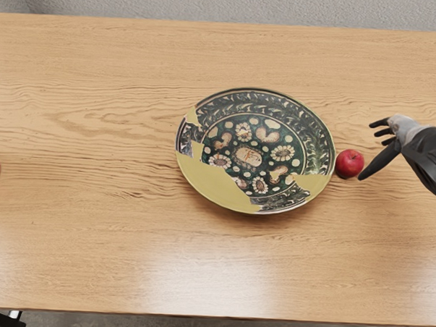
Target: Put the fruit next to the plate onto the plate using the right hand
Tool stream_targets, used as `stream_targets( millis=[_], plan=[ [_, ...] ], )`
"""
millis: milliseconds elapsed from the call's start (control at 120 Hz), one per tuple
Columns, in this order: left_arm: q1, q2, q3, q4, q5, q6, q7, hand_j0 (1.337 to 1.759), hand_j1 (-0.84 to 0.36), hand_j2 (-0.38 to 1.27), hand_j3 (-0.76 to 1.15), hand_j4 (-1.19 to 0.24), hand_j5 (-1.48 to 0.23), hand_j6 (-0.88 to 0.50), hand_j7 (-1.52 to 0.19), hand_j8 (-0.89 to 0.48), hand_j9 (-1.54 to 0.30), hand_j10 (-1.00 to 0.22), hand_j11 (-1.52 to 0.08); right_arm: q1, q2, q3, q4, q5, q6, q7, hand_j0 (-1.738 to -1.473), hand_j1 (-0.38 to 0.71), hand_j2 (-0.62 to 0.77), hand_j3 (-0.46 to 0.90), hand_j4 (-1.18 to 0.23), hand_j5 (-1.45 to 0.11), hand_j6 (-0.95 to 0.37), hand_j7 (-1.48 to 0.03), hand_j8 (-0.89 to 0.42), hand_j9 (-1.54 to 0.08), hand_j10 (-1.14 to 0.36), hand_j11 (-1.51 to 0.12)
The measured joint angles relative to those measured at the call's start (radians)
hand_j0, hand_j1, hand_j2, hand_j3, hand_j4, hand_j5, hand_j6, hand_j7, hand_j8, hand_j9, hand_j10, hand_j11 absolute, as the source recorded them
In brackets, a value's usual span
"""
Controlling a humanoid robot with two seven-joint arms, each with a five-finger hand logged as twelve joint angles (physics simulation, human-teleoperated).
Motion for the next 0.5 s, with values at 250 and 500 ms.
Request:
stream_targets(
  millis=[250, 500],
  plan=[
    [0.000, 0.000, 0.000, 0.000, 0.000, 0.000, 0.000, 1.658, 0.34, 0.00, 0.00, -0.01, -0.01, -0.01, -0.01, -0.01, -0.01, -0.01, -0.01, -0.034, 0.052, 0.015, -0.049, -0.027, -0.011, 0.000, -1.658, -0.05, -0.05, 0.00, -0.25, -0.33, -0.25, -0.33, -0.25, -0.33, -0.25, -0.33],
    [0.000, 0.000, 0.000, 0.000, 0.000, 0.000, 0.000, 1.658, 0.34, 0.00, 0.00, -0.01, -0.01, -0.01, -0.01, -0.01, -0.01, -0.01, -0.01, -0.060, 0.083, 0.038, -0.079, -0.031, -0.012, 0.000, -1.658, -0.03, -0.05, 0.00, -0.26, -0.34, -0.27, -0.34, -0.27, -0.34, -0.26, -0.34]
  ],
)
